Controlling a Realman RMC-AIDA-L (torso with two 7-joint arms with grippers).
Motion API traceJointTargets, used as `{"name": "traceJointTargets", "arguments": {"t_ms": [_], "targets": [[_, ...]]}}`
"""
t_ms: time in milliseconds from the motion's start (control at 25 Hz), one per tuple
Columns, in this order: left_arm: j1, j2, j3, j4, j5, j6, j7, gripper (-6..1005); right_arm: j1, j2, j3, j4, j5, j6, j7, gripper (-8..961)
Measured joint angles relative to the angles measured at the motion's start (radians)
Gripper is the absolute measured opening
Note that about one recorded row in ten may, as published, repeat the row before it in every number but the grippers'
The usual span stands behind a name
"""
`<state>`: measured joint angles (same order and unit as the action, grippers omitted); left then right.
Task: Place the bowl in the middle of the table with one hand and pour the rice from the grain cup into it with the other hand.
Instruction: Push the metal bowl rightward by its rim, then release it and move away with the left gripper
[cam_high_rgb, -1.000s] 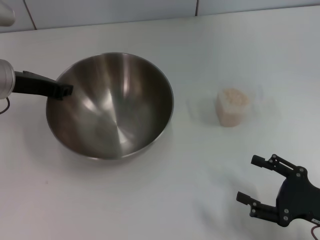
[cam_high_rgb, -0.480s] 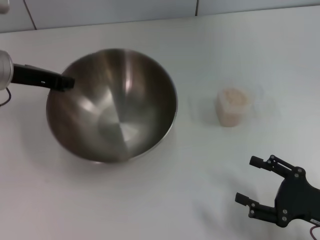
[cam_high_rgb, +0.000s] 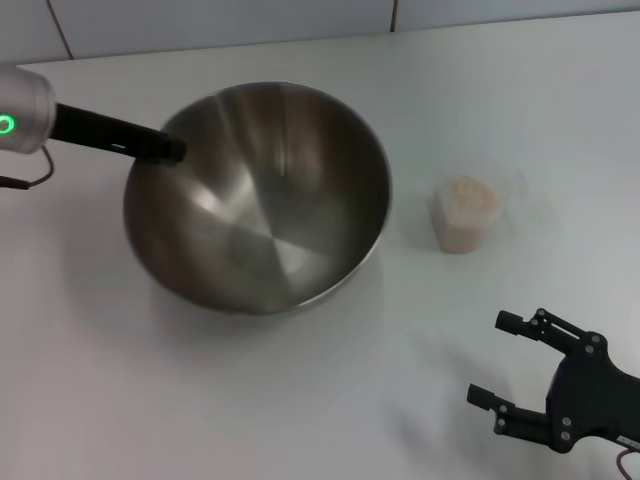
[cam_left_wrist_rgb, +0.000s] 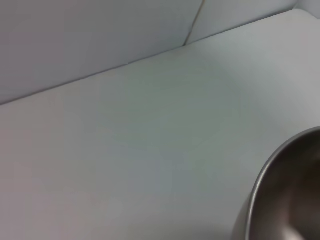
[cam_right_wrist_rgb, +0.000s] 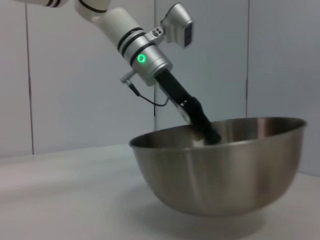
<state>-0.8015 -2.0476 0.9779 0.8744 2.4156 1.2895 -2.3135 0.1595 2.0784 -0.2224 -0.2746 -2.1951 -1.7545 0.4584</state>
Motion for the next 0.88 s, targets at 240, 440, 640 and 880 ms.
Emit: {"name": "traceJointTargets", "arguments": {"t_ms": [240, 440, 640, 880], "targets": [[-0.048, -0.015, 0.018, -0.101, 0.045, -0.088, 0.004, 44, 0.003, 0.0, 0.0, 0.0, 0.0, 0.0, 0.0, 831], [-0.043, -0.019, 0.027, -0.098, 0.048, -0.102, 0.004, 52, 0.003, 0.0, -0.001, 0.002, 0.0, 0.0, 0.0, 831], [-0.038, -0.022, 0.032, -0.082, 0.043, -0.101, 0.004, 61, 0.003, 0.0, -0.002, 0.002, -0.001, 0.0, 0.0, 832], [-0.034, -0.023, 0.036, -0.061, 0.042, -0.095, 0.003, 71, 0.002, 0.0, -0.001, 0.002, -0.003, 0.0, 0.0, 832]]}}
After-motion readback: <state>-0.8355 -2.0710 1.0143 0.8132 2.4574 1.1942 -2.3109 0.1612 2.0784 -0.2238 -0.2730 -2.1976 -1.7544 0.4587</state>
